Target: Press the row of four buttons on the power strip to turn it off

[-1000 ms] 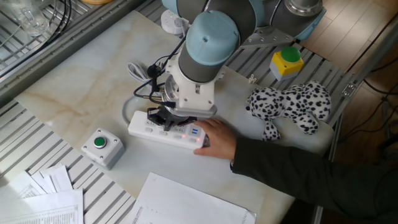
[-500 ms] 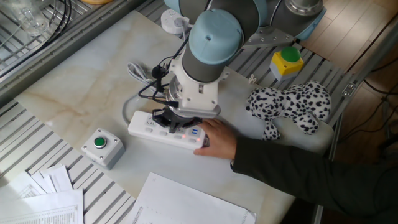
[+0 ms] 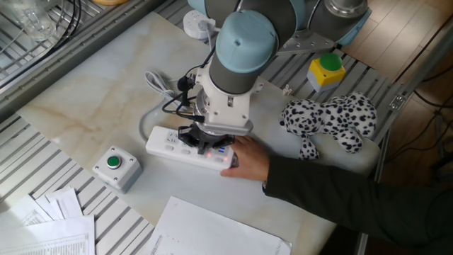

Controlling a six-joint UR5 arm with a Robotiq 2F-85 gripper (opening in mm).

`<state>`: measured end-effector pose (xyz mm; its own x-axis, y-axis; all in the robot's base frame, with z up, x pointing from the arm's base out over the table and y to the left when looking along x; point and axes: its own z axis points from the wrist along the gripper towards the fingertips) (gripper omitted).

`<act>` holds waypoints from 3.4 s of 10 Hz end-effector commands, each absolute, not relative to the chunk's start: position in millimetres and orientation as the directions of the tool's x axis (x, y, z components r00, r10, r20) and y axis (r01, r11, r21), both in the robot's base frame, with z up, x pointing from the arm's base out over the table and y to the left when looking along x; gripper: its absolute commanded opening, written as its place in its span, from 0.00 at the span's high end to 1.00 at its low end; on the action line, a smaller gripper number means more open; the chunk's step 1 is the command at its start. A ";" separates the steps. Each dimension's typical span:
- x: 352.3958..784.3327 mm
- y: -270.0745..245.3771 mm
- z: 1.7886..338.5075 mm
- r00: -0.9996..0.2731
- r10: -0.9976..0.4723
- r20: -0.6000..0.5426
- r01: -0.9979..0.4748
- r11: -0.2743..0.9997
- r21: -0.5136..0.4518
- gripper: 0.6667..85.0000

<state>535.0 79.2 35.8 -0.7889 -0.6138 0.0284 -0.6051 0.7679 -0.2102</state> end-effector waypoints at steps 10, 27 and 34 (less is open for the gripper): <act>517.3 89.1 63.0 -0.801 -0.598 0.023 -0.594 0.791 -0.148 1.00; 608.2 -81.0 73.9 -0.491 -0.860 0.142 -0.825 0.406 -0.393 1.00; 624.2 -157.3 52.0 -0.382 -0.911 0.155 -0.867 0.296 -0.401 1.00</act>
